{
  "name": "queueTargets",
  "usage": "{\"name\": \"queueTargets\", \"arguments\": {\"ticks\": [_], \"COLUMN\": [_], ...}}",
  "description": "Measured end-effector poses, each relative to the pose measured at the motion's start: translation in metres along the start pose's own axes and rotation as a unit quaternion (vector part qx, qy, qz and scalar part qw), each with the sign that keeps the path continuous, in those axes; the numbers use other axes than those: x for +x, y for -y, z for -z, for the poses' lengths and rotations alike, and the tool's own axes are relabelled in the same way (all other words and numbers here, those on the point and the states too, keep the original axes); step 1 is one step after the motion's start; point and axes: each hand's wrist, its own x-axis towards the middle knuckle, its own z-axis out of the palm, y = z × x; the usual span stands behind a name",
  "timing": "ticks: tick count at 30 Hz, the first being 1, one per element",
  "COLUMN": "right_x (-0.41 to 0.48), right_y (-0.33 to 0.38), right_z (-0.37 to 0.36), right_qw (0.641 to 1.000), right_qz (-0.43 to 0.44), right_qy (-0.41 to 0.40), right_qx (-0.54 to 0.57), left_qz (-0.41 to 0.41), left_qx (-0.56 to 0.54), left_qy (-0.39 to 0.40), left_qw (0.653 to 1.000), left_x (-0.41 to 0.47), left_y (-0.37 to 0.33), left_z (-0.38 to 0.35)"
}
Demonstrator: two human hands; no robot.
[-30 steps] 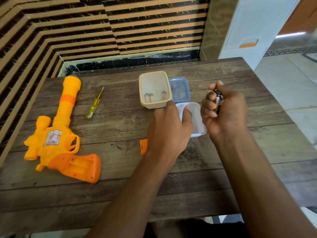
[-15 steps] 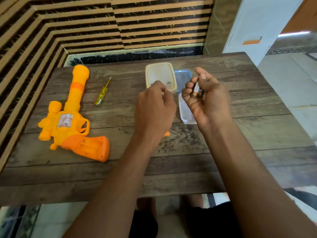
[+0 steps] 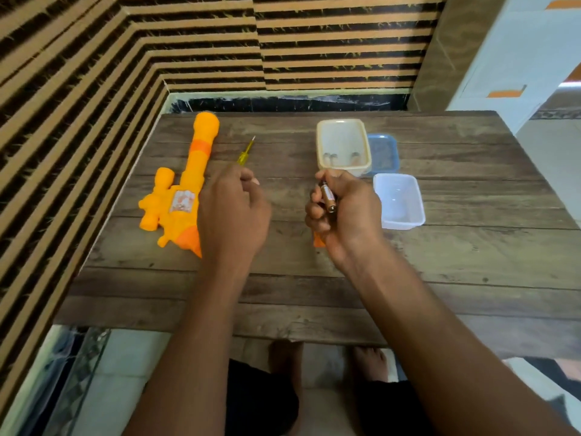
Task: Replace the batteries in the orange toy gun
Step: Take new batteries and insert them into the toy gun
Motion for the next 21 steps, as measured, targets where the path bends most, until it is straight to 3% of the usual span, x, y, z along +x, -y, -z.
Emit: {"name": "queueTargets", "arguments": {"ticks": [5,13,18,21], "right_x": [0.009,0.018,0.02,0.018], "right_y": [-0.022,-0.034,-0.041,-0.045], "right_z": [-0.012,-0.02,-0.023,-0.025], "right_qw": [0.996,0.996,0.988,0.975], "right_qz": [0.004,0.002,0.05,0.081], "right_qy": [0.029,0.079,0.087,0.076], "right_qx": [-0.089,-0.045,-0.114,-0.194], "left_qz": [0.054,0.137,0.224,0.267], "left_qx": [-0.012,0.015,0.114,0.112], "left_qy": [-0.022,-0.064,-0.013,-0.006], "left_qw": [0.998,0.988,0.968,0.957], "left_x": [0.014,0.03,0.025,0.022], "left_y": [0.027,0.061,0.062,0.066], "left_z": [0.02,0.031,0.031,0.03]}}
